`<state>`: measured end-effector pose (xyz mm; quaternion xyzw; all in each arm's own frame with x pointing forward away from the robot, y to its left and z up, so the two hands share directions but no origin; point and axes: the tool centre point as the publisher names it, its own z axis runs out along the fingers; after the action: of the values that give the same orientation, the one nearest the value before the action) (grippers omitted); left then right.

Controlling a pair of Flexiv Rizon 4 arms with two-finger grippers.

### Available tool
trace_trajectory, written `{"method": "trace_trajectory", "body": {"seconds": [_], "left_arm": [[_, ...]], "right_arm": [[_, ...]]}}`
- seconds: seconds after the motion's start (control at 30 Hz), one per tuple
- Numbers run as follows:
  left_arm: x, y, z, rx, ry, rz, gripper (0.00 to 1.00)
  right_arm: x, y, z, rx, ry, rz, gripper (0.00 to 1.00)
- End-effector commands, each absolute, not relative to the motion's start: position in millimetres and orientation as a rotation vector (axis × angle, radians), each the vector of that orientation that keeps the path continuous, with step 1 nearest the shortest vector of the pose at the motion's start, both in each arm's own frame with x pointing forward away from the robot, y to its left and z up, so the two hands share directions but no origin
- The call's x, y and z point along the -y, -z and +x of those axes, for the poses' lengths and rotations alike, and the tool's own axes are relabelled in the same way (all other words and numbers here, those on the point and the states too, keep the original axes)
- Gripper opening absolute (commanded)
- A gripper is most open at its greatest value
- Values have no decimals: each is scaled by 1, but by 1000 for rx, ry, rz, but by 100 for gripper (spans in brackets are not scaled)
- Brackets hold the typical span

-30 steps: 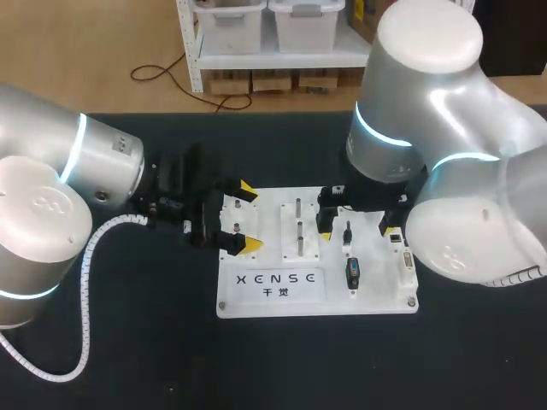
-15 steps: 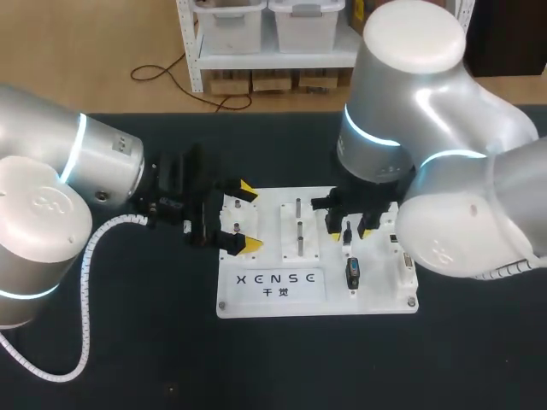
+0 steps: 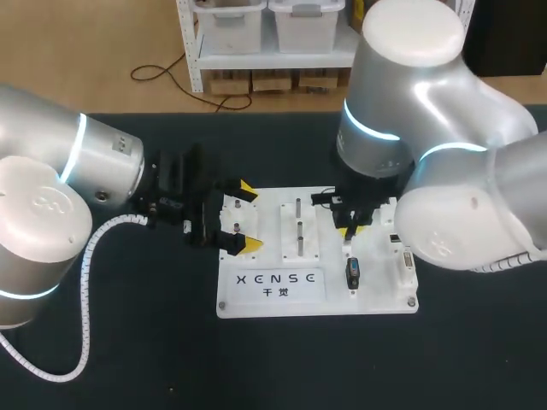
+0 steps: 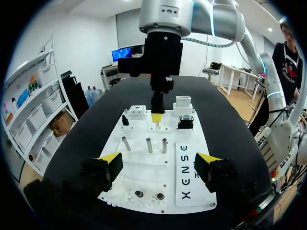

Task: Insert the Ethernet cable into its matching sockets.

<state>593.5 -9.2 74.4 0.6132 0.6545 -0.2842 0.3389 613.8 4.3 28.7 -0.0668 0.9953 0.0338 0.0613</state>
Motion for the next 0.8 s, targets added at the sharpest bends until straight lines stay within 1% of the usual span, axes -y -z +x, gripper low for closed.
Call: {"method": "trace_trajectory", "body": {"seconds": [0.03,0.27,0.57,0.8], "left_arm": [[10,-74,594,-1705,740,1598,100],[10,-74,594,-1705,740,1598,100],[10,-74,594,-1705,740,1598,100],[10,-74,594,-1705,740,1598,100]], "right_arm": [[3,-54,613,-3010,-102,-188,0],[24,-66,615,-3000,-93,-145,0],[51,-57,610,-3024,-80,-94,0],[61,-54,608,-3036,-73,-77,0]]}}
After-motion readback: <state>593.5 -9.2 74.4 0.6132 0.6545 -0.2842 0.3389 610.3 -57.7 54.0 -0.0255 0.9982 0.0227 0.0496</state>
